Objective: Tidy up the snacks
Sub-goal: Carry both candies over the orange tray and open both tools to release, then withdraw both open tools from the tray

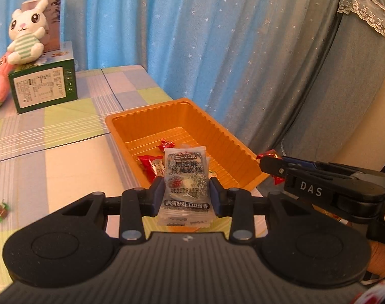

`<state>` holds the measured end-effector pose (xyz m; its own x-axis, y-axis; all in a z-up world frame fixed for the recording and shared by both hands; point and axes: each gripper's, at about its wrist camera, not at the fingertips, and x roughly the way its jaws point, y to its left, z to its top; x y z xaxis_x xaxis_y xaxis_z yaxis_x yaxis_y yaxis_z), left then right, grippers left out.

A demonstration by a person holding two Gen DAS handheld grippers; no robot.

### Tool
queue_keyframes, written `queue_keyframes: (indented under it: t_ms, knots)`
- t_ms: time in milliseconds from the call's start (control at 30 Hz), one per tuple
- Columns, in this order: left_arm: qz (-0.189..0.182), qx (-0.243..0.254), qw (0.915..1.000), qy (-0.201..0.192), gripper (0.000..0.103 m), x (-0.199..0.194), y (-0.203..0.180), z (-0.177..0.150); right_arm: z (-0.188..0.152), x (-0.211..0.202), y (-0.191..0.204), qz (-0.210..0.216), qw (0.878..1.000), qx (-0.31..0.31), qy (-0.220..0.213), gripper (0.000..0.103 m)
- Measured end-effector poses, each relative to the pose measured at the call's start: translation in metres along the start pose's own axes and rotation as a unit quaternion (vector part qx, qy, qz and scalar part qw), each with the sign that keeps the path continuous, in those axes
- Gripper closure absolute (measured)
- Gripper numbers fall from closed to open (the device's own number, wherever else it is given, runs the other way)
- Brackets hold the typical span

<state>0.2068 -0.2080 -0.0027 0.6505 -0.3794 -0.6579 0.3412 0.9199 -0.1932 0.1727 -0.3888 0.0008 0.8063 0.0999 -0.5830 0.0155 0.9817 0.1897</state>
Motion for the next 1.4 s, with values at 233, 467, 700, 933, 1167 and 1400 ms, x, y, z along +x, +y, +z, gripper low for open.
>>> queue_keyframes:
  t_ms: [233,467,700,933,1167,1400]
  knots:
    - [-0.007,0.002,1.0,0.004,0.069,0.024,0.001,0.012,0.007,0.026,-0.004,0.002,1.0,-0.007,0.009,0.076]
    - [-0.009,0.001,0.9999,0.013,0.069,0.051,0.009,0.022,0.014,0.053,-0.009,-0.002,1.0,-0.007,0.015,0.076]
    - [-0.012,-0.002,0.9996,0.024,0.068,0.073,0.012,0.026,0.016,0.071,-0.016,-0.006,1.0,0.0,0.025,0.076]
    - [-0.013,0.005,0.9996,0.026,0.069,0.081,0.016,0.021,0.013,0.077,-0.021,-0.005,0.999,0.011,0.032,0.076]
    - [0.002,-0.03,0.9993,0.022,0.069,0.059,0.037,0.007,0.01,0.072,-0.023,0.002,0.999,0.018,0.036,0.076]
    - [0.008,-0.046,0.9988,0.011,0.068,0.038,0.047,-0.001,0.015,0.071,-0.015,0.026,0.999,0.024,0.034,0.075]
